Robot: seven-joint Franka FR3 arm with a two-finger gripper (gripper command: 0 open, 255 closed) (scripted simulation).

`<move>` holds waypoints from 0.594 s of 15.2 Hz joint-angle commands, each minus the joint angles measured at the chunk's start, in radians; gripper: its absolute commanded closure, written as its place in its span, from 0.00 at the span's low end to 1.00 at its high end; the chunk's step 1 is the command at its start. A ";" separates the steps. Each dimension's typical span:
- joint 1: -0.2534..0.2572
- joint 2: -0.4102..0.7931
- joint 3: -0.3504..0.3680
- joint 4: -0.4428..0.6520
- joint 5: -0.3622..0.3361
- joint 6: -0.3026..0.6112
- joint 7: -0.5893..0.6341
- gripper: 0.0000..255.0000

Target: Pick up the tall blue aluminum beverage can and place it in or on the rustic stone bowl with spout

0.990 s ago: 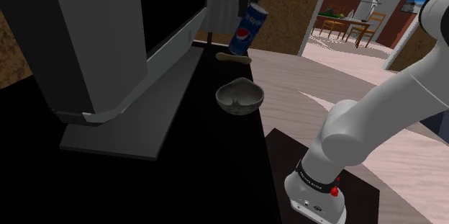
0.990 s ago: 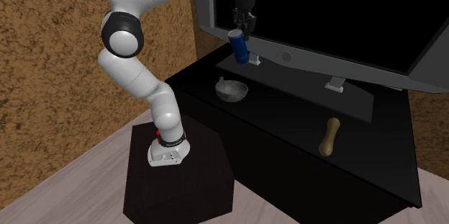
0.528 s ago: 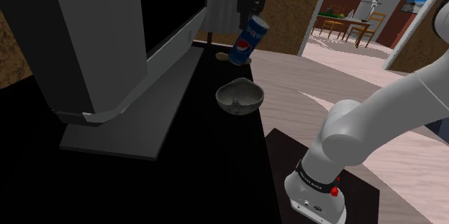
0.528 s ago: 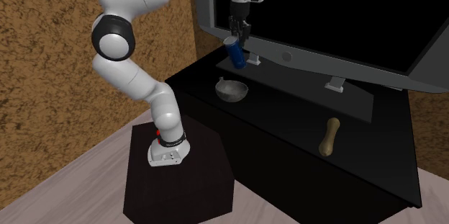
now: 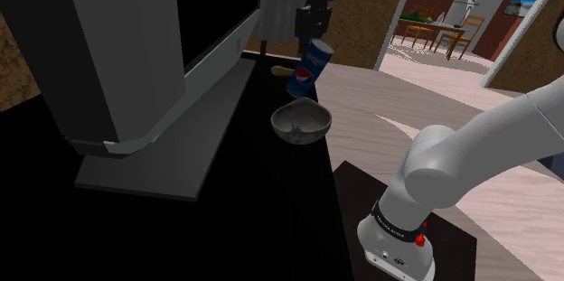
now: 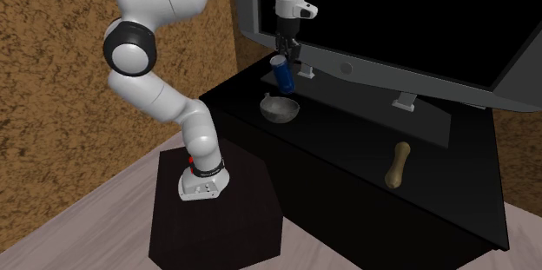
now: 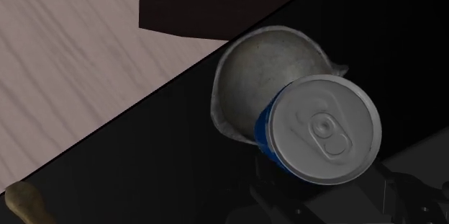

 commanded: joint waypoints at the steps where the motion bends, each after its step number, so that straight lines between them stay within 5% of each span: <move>1: 0.000 -0.008 0.000 -0.033 0.001 0.026 0.000 1.00; 9: 0.002 -0.033 0.002 -0.142 0.003 0.109 -0.001 1.00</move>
